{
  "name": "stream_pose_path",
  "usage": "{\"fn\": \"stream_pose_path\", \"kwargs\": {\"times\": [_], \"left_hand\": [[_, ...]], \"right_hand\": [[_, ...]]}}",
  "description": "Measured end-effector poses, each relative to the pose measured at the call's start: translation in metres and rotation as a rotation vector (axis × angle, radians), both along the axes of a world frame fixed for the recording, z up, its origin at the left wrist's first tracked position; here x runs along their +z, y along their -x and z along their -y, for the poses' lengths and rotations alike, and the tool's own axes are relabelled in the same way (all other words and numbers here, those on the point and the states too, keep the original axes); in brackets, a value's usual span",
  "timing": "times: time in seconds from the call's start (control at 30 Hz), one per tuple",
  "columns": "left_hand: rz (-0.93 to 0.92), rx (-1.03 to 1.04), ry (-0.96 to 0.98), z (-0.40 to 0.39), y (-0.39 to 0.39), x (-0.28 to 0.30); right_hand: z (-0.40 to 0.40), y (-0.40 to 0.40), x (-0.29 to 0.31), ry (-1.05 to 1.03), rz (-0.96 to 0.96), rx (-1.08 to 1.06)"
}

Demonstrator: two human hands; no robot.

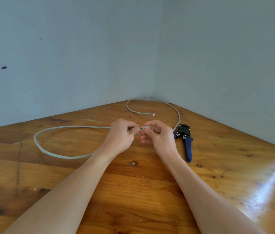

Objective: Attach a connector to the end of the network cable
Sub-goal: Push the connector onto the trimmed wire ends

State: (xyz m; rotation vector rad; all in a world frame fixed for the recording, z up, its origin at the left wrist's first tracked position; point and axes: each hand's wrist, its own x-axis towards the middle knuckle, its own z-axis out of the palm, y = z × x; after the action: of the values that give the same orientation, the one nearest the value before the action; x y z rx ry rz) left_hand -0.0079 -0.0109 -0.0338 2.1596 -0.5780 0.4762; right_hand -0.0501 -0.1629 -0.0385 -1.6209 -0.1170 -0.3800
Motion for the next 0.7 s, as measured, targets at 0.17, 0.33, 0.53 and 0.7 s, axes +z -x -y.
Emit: {"fn": "stream_pose_path", "kwargs": {"times": [0.17, 0.33, 0.53, 0.7], "left_hand": [[-0.003, -0.007, -0.014, 0.0015, 0.0029, 0.0015], [-0.024, -0.007, -0.009, 0.0011, 0.0026, 0.0019], [-0.025, -0.015, -0.009, 0.0021, 0.0036, 0.0016], [-0.019, -0.044, 0.049, 0.0002, 0.0044, 0.0043]], "right_hand": [[0.0002, 0.0013, 0.0004, -0.015, -0.003, 0.008], [0.0002, 0.0021, 0.0024, 0.001, -0.015, 0.022], [0.0023, 0.0025, 0.0043, 0.030, -0.016, 0.022], [-0.0007, 0.0011, 0.0009, 0.007, 0.001, -0.016]]}}
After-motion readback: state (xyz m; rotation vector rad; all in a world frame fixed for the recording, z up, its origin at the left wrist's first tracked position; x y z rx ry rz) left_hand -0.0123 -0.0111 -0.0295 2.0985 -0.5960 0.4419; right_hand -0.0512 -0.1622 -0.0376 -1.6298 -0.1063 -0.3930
